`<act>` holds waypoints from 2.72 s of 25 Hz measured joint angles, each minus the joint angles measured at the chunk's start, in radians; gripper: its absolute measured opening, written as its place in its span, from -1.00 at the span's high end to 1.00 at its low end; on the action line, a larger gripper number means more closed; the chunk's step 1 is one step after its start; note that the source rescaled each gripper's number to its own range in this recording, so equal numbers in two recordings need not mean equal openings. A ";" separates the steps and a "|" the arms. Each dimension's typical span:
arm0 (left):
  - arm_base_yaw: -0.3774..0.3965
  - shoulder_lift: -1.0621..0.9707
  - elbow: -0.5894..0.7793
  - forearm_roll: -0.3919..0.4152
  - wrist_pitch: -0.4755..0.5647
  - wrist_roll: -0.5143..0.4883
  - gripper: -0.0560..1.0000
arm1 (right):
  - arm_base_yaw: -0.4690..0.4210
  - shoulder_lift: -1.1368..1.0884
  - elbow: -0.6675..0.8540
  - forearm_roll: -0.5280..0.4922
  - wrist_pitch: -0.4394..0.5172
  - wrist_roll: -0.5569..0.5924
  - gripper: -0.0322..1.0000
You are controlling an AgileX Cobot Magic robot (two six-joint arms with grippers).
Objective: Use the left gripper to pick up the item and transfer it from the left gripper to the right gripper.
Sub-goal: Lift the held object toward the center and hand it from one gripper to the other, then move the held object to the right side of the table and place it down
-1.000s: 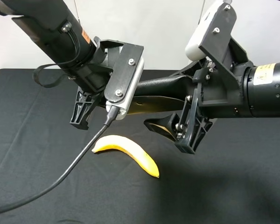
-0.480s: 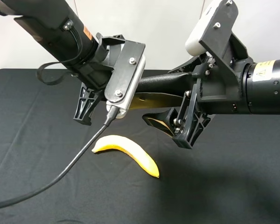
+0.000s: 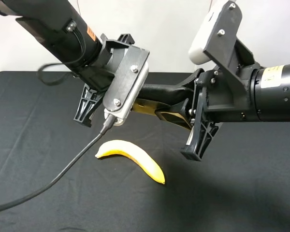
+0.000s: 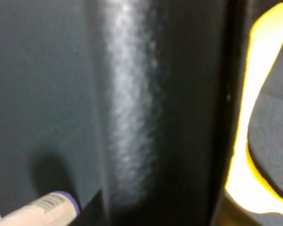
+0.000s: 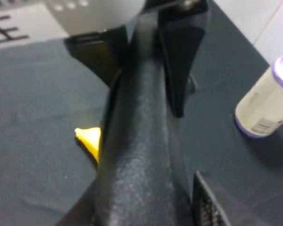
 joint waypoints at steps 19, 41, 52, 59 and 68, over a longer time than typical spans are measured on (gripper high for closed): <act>0.000 0.000 -0.001 -0.031 0.007 -0.001 -0.84 | 0.001 0.000 0.000 0.007 -0.026 0.008 0.89; 0.000 -0.060 -0.001 -0.032 -0.063 -0.003 -0.90 | 0.001 0.000 0.000 0.007 -0.026 0.010 0.91; 0.000 -0.185 -0.001 0.005 -0.050 -0.147 -0.90 | 0.001 0.000 0.000 0.007 -0.026 0.011 0.91; 0.000 -0.266 -0.001 0.148 -0.024 -0.439 -0.90 | 0.001 0.000 0.000 0.007 -0.026 0.011 0.91; 0.000 -0.319 -0.001 0.247 0.272 -0.840 -0.90 | 0.001 0.000 0.000 0.007 -0.027 0.011 0.92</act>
